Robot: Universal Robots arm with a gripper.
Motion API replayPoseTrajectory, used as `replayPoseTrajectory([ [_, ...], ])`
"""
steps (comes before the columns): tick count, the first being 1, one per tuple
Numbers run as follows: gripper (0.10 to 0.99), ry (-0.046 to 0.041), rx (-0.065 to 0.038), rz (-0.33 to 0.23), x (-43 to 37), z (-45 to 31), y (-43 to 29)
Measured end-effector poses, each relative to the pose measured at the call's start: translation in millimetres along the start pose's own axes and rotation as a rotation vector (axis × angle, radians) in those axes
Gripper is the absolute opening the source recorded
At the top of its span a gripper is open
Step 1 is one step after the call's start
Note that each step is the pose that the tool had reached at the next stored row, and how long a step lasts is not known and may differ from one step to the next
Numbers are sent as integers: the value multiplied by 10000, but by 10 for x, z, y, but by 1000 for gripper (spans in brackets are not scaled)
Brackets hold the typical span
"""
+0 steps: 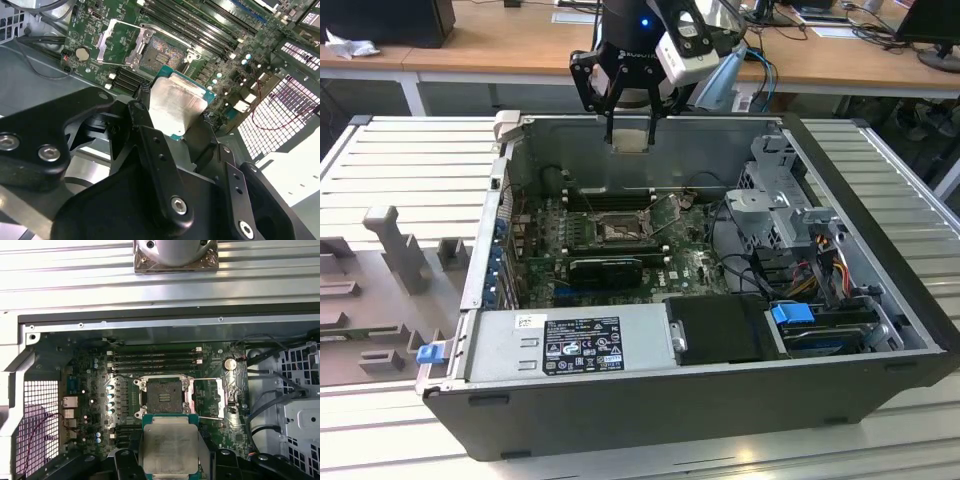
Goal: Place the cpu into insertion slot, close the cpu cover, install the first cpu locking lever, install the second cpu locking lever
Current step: 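Place the cpu into insertion slot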
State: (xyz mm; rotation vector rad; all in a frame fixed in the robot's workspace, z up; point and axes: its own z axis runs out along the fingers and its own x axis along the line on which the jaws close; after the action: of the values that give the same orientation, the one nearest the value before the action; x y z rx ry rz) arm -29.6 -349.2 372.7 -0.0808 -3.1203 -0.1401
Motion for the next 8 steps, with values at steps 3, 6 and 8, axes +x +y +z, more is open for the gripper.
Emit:
replayPoseTrajectory([
  [3,529,0,0,0,0,3,0],
  [6,529,-7,0,67,0,4,0],
  [8,529,-13,-2,138,0,4,0],
])
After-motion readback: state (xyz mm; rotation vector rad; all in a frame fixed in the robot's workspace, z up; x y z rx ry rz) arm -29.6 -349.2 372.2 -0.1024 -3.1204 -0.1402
